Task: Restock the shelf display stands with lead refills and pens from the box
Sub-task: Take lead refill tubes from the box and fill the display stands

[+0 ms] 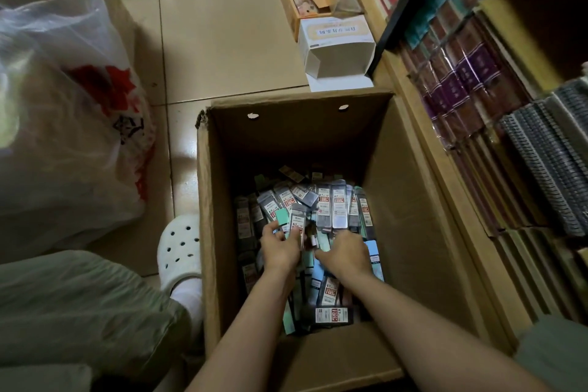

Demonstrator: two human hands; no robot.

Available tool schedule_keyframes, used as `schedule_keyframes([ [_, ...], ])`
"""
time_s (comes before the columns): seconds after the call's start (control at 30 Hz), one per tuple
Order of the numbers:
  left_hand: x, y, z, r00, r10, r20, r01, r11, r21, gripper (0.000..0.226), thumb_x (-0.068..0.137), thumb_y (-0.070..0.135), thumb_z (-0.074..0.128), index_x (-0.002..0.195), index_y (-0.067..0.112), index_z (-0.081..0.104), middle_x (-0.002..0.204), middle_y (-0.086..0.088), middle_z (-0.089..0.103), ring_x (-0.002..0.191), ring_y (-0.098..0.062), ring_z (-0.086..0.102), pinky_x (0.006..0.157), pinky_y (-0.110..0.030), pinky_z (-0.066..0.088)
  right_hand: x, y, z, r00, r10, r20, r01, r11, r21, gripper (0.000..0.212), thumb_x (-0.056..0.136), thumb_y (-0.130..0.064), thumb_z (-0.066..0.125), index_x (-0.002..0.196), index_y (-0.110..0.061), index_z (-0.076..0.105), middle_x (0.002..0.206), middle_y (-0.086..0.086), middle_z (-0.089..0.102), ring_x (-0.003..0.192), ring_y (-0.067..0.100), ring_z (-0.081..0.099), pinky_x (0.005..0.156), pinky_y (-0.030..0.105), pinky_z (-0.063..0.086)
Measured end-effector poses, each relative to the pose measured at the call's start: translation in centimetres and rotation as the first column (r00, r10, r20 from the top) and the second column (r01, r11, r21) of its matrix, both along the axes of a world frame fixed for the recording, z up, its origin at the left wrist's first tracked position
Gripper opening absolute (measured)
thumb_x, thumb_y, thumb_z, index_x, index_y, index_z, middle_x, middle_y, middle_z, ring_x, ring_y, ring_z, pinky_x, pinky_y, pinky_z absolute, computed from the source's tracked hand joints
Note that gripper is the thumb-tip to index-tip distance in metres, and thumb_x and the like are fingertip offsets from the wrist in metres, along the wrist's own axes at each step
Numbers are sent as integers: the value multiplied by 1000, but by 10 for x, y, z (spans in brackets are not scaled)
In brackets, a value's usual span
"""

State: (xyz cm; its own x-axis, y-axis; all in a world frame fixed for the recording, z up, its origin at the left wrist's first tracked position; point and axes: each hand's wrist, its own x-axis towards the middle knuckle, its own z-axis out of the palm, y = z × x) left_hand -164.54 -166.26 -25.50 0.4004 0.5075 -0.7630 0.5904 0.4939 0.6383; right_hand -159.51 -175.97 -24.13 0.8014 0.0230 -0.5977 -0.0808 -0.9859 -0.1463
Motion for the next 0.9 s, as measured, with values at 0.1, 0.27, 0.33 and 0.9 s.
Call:
schedule_keyframes([
  [0.1,1,1,1,999,51,11,-50,997,-51,57,95,13,60,146,9,33,144,-14,43,116,-31,58,93,-42,51,7,-12,16,988,-92,-128,92,996,-3,37,72,-34,82,66,-12,53,70,1,55,60,15,54,46,22,39],
  [0.27,4,6,33,990,105,95,-84,975,-204,62,95,8,59,148,10,29,107,-18,66,68,-22,67,58,-31,51,15,-42,63,921,-173,-349,202,978,50,38,70,-21,87,94,-5,61,73,2,64,42,4,58,34,15,38],
  [0.33,12,8,59,986,27,165,9,977,-215,44,97,7,54,138,8,37,97,-20,67,58,-20,63,53,-31,51,22,-49,91,904,-203,-377,265,956,122,36,72,-19,86,98,-4,65,73,3,67,42,5,59,37,13,41],
  [0.9,131,-10,330,472,-567,675,645,744,174,25,94,12,59,118,9,55,85,-7,73,78,-16,71,65,-34,56,66,-110,355,991,-135,6,75,584,808,87,66,2,84,137,-27,44,87,7,72,71,13,73,54,25,57],
])
